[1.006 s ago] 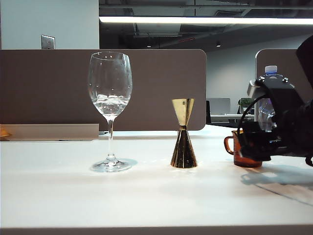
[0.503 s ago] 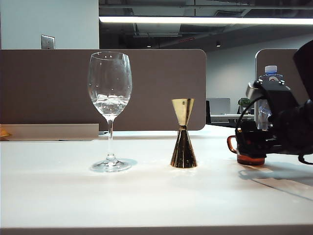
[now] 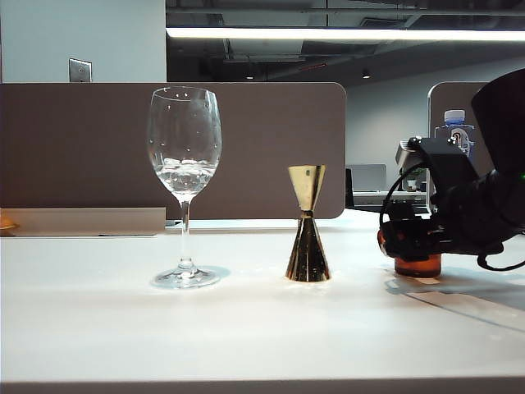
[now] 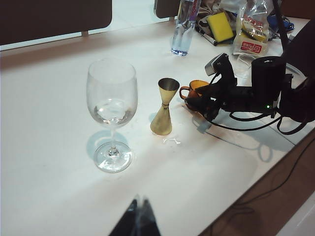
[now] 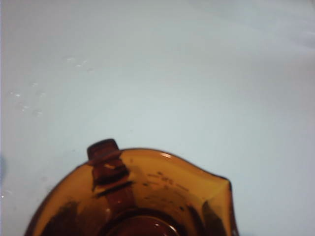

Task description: Pick up the small amber measuring cup and pour the water in it into the jigger, then pick up the jigger and pour the water in it into the wine glass.

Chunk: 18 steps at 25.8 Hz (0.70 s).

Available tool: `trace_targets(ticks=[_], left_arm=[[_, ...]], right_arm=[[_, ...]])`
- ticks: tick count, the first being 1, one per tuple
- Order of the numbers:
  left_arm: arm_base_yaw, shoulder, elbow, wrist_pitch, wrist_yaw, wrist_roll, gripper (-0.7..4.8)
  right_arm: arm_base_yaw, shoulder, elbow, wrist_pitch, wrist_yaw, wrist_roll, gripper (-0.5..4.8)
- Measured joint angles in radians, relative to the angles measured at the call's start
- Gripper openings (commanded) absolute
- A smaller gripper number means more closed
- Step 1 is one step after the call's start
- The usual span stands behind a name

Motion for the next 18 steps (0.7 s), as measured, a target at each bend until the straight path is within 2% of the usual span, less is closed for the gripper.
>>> trace_targets(ticks=[7, 11, 18], left_arm=[[0.000, 0.000, 0.000, 0.000, 0.000, 0.000, -0.02], [0.000, 0.000, 0.000, 0.000, 0.000, 0.000, -0.02], [0.000, 0.000, 0.000, 0.000, 0.000, 0.000, -0.02]], right_arm=[[0.000, 0.000, 0.000, -0.008, 0.000, 0.004, 3.02], [0.000, 0.000, 0.000, -0.017, 0.021, 0.073, 2.46], [0.010, 0.000, 0.000, -0.016, 0.088, 0.156, 2.45]])
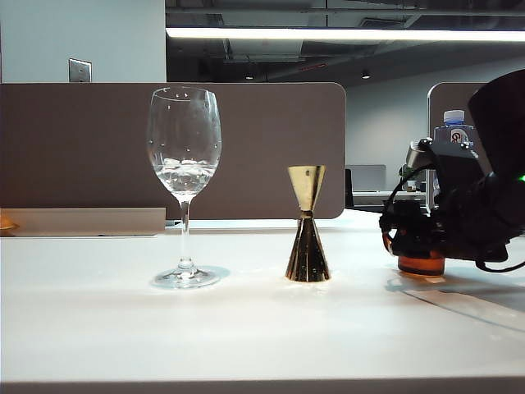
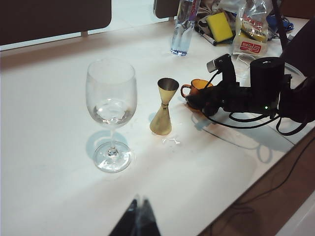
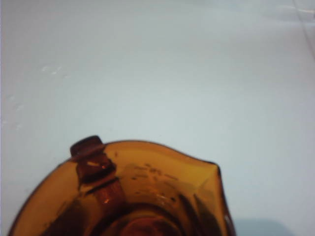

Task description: Pick up the small amber measuring cup and pour the water in it into the jigger, then pick up the jigger and pour the water in it into the wine glass.

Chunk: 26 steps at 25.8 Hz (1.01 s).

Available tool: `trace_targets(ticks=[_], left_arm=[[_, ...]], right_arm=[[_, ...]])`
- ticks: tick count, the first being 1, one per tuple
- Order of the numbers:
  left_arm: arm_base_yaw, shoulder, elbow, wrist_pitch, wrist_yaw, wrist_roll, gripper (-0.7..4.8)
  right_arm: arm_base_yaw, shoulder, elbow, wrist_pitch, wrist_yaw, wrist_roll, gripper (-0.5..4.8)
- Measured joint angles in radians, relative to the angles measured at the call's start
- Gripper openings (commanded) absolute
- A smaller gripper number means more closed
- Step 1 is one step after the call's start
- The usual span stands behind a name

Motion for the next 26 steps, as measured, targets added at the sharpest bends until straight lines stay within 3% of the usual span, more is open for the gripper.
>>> trace_targets(ticks=[3, 11, 13, 18, 24, 26], left_arm=[[0.000, 0.000, 0.000, 0.000, 0.000, 0.000, -0.02], [0.000, 0.000, 0.000, 0.000, 0.000, 0.000, -0.02], [0.000, 0.000, 0.000, 0.000, -0.001, 0.000, -0.02], [0.000, 0.000, 0.000, 0.000, 0.000, 0.000, -0.02], [0.000, 0.000, 0.000, 0.000, 0.000, 0.000, -0.02], [0.000, 0.000, 0.000, 0.000, 0.000, 0.000, -0.02]], right_arm=[[0.000, 0.000, 0.000, 0.001, 0.072, 0.088, 2.43], [0.027, -0.004, 0.007, -0.050, 0.239, 0.096, 2.44], [0.034, -0.004, 0.008, -0.055, 0.253, 0.097, 2.76], [0.063, -0.002, 0.010, -0.105, 0.323, 0.100, 2.90], [0.063, -0.002, 0.008, -0.130, 0.340, 0.104, 4.79], [0.062, -0.002, 0.008, -0.131, 0.341, 0.104, 4.79]])
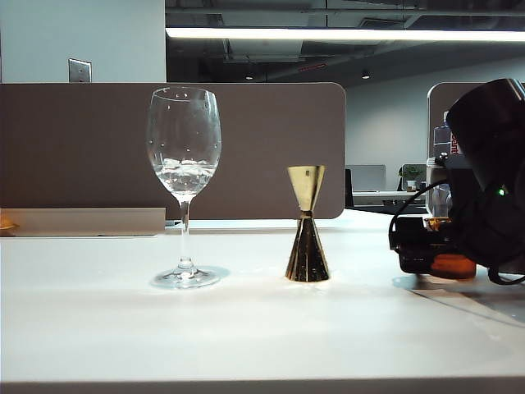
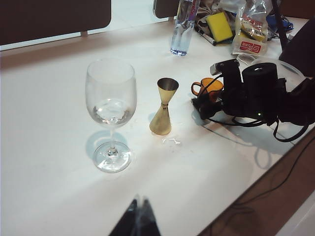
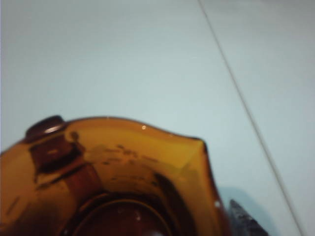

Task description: Pick up the small amber measuring cup and pour the water in it into the jigger, then pick up the jigger and pour the water in it into the wine glass.

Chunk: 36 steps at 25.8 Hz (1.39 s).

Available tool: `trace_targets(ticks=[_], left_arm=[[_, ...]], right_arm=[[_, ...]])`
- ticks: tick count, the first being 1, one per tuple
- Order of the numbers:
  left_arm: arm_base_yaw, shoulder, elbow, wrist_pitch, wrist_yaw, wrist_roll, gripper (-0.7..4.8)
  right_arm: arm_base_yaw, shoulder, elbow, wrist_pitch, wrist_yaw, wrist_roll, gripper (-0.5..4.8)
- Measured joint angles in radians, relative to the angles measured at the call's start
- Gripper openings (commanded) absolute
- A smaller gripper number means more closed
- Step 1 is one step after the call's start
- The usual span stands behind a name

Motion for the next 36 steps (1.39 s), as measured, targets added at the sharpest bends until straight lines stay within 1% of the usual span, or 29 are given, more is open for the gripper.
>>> trace_targets(ticks=[3, 7, 9, 11, 16, 21, 24, 28, 30, 31, 32, 34, 36], left_arm=[[0.000, 0.000, 0.000, 0.000, 0.000, 0.000, -0.02], [0.000, 0.000, 0.000, 0.000, 0.000, 0.000, -0.02], [0.000, 0.000, 0.000, 0.000, 0.000, 0.000, -0.02], [0.000, 0.000, 0.000, 0.000, 0.000, 0.000, -0.02], [0.000, 0.000, 0.000, 0.000, 0.000, 0.000, -0.02], [0.000, 0.000, 0.000, 0.000, 0.000, 0.000, -0.02], [0.000, 0.000, 0.000, 0.000, 0.000, 0.000, -0.02], [0.000, 0.000, 0.000, 0.000, 0.000, 0.000, -0.02], [0.000, 0.000, 0.000, 0.000, 0.000, 0.000, -0.02], [0.000, 0.000, 0.000, 0.000, 0.000, 0.000, -0.02], [0.000, 0.000, 0.000, 0.000, 0.000, 0.000, -0.02], [0.000, 0.000, 0.000, 0.000, 0.000, 0.000, -0.02], [0.000, 0.000, 0.000, 0.000, 0.000, 0.000, -0.02]], right_arm=[[0.007, -0.010, 0.000, -0.021, -0.002, 0.000, 4.79], [0.013, -0.055, 0.000, -0.103, -0.018, 0.000, 4.79], [0.012, -0.096, -0.007, -0.161, -0.085, -0.028, 4.79], [0.012, -0.114, -0.008, -0.187, -0.113, -0.070, 4.79], [0.010, -0.117, -0.007, -0.190, -0.119, -0.106, 4.79], [0.010, -0.128, -0.006, -0.227, -0.145, -0.041, 4.79], [0.011, -0.137, -0.006, -0.243, -0.164, -0.033, 4.79], [0.011, -0.163, -0.008, -0.263, -0.217, 0.011, 4.79], [0.012, -0.168, -0.008, -0.266, -0.243, 0.018, 4.79], [0.013, -0.173, -0.008, -0.275, -0.251, 0.019, 4.61], [0.012, -0.175, -0.008, -0.277, -0.275, 0.018, 4.57], [0.013, -0.176, -0.007, -0.281, -0.303, 0.018, 4.57], [0.013, -0.177, -0.007, -0.285, -0.296, 0.013, 4.57]])
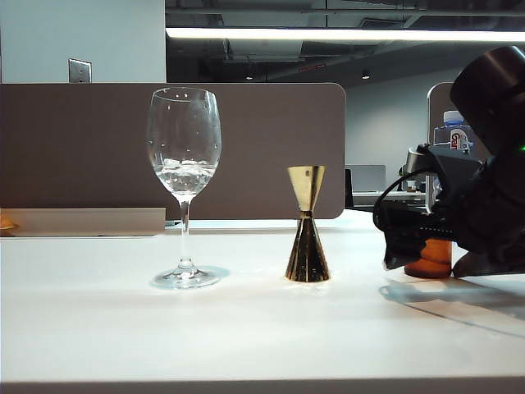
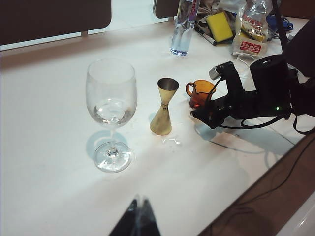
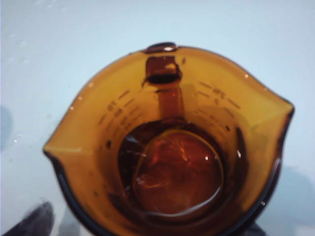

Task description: Pick up the small amber measuring cup and pour the water in it into the jigger, then pick up the jigger and pour the water in it into the wine glass.

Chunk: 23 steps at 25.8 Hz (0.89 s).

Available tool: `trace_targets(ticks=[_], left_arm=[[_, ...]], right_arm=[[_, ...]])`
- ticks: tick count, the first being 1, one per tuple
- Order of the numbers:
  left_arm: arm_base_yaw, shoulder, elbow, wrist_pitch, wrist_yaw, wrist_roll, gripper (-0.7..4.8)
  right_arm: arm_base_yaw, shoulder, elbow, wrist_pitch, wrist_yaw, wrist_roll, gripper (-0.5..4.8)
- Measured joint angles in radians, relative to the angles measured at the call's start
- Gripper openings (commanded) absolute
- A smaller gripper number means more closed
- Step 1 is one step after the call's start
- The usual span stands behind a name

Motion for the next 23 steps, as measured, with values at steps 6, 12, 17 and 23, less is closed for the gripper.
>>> trace_targets(ticks=[6, 12, 17, 23], left_arm=[[0.000, 0.000, 0.000, 0.000, 0.000, 0.000, -0.02], [0.000, 0.000, 0.000, 0.000, 0.000, 0.000, -0.02], [0.000, 0.000, 0.000, 0.000, 0.000, 0.000, -0.02], [0.000, 0.000, 0.000, 0.000, 0.000, 0.000, -0.02]], right_arm=[[0.000, 0.000, -0.001, -0.018, 0.085, -0.129, 3.61], [-0.010, 0.002, -0.003, 0.077, 0.096, -0.174, 3.62], [-0.036, 0.002, -0.003, 0.118, 0.095, -0.177, 3.62], [-0.056, 0.006, -0.003, 0.135, 0.060, -0.180, 3.59]])
